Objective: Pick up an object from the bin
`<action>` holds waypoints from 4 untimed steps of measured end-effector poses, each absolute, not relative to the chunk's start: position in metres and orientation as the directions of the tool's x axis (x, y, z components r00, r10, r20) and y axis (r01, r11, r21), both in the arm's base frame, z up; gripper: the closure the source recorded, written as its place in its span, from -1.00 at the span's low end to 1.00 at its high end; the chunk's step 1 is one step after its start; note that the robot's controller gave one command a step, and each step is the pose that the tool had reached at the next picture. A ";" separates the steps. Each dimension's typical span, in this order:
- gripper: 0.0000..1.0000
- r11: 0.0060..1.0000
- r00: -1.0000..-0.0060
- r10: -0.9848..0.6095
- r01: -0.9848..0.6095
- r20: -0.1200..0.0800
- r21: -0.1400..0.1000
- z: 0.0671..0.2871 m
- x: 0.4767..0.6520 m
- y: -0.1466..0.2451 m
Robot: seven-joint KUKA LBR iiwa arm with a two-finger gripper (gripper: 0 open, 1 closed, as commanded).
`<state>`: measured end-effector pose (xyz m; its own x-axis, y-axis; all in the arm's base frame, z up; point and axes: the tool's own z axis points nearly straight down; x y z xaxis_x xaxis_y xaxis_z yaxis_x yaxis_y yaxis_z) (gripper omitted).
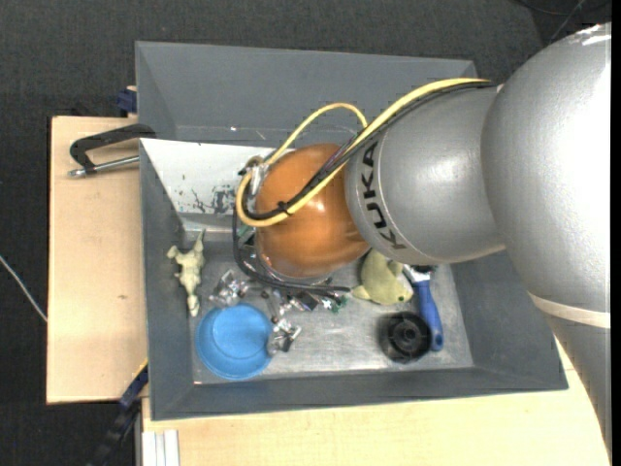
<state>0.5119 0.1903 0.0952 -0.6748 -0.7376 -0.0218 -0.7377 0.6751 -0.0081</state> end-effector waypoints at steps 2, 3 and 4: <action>1.00 0.667 -0.667 -0.745 -0.745 -0.013 -0.007 0.231 0.526 0.175; 1.00 0.930 -0.930 -0.368 -0.368 0.005 0.001 0.138 0.498 0.139; 1.00 0.984 -0.984 0.180 0.180 0.002 0.001 0.105 0.515 0.130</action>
Offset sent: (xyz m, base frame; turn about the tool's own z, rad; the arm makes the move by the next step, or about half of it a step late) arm 0.0000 0.0000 0.0000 0.0000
